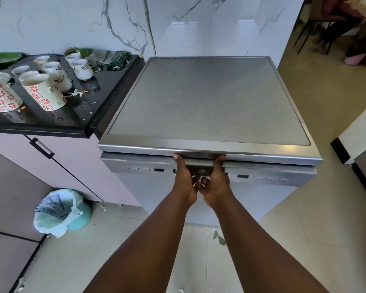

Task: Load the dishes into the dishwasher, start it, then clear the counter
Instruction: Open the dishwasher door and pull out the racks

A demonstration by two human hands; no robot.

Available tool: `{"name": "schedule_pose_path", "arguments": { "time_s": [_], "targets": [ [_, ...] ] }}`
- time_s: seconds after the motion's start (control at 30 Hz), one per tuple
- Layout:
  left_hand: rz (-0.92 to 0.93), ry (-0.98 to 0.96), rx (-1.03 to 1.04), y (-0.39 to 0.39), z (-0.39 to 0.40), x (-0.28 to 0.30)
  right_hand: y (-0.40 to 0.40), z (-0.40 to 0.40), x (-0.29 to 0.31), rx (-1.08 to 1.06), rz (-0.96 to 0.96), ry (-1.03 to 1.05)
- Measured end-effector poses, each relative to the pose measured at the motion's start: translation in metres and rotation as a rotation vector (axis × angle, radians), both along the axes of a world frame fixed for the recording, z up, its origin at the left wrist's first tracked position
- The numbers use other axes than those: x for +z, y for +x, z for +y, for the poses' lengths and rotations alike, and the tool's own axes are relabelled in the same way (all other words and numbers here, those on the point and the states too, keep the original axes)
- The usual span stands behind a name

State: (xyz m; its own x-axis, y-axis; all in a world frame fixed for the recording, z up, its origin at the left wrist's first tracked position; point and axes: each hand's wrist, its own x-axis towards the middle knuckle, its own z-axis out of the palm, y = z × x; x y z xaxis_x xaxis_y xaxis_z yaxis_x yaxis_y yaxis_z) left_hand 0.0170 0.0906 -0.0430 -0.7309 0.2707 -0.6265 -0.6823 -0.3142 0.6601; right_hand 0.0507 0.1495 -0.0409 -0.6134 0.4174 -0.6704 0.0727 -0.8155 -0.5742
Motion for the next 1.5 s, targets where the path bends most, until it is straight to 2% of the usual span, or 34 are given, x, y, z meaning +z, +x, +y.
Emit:
{"name": "schedule_pose_path", "arguments": {
  "time_s": [0.1, 0.17, 0.33, 0.4, 0.47, 0.53, 0.6, 0.7, 0.77, 0.87, 0.9, 1.0, 1.03, 1.1, 1.13, 1.23, 1.33, 1.43, 1.5],
  "targets": [
    [0.018, -0.047, -0.004, 0.026, -0.009, -0.011, 0.011, -0.023, -0.005, -0.136, -0.104, 0.015],
    [0.066, -0.122, -0.013, 0.042, -0.022, -0.014, 0.025, -0.035, -0.016, -0.146, -0.144, 0.123],
    [0.123, -0.344, -0.363, 0.053, -0.061, 0.000, 0.056, -0.034, -0.015, 0.116, -0.249, 0.318],
    [0.131, -0.475, -0.517, 0.054, -0.078, 0.008, 0.068, -0.029, -0.010, 0.274, -0.315, 0.375],
    [0.218, -0.640, -0.665, 0.057, -0.093, 0.017, 0.082, -0.026, -0.004, 0.401, -0.365, 0.407],
    [0.487, -0.929, -0.772, 0.059, -0.102, 0.023, 0.095, -0.026, 0.002, 0.481, -0.406, 0.405],
    [0.853, -1.220, -0.764, 0.063, -0.108, 0.030, 0.111, -0.030, 0.005, 0.556, -0.452, 0.390],
    [1.236, -1.342, -0.653, 0.067, -0.116, 0.036, 0.135, -0.043, 0.002, 0.624, -0.494, 0.403],
    [1.371, -1.375, -0.700, 0.070, -0.126, 0.027, 0.154, -0.059, 0.001, 0.632, -0.534, 0.445],
    [1.239, -1.420, -0.943, 0.083, -0.150, -0.004, 0.182, -0.084, -0.009, 0.656, -0.607, 0.603],
    [1.193, -1.407, -1.011, 0.092, -0.162, -0.014, 0.193, -0.092, -0.013, 0.701, -0.644, 0.790],
    [1.196, -1.353, -1.108, 0.124, -0.200, -0.038, 0.223, -0.114, -0.037, 0.832, -0.699, 1.593],
    [1.215, -1.352, -1.127, 0.134, -0.211, -0.041, 0.232, -0.121, -0.039, 0.905, -0.721, 1.661],
    [1.243, -1.358, -1.188, 0.151, -0.227, -0.045, 0.251, -0.133, -0.052, 0.783, -0.804, 1.866],
    [1.253, -1.357, -1.214, 0.158, -0.232, -0.047, 0.256, -0.138, -0.058, 0.767, -0.804, 1.917],
    [1.226, -1.334, -1.291, 0.172, -0.245, -0.063, 0.275, -0.147, -0.081, 0.897, -0.706, 1.969],
    [1.189, -1.304, -1.311, 0.186, -0.252, -0.079, 0.293, -0.152, -0.100, 1.104, -0.726, 1.765],
    [1.126, -1.308, -1.380, 0.197, -0.257, -0.098, 0.309, -0.158, -0.124, 1.219, -0.745, 1.727],
    [1.149, -1.305, -1.461, 0.205, -0.263, -0.117, 0.313, -0.161, -0.139, 1.304, -0.739, 1.720]
  ]
}}
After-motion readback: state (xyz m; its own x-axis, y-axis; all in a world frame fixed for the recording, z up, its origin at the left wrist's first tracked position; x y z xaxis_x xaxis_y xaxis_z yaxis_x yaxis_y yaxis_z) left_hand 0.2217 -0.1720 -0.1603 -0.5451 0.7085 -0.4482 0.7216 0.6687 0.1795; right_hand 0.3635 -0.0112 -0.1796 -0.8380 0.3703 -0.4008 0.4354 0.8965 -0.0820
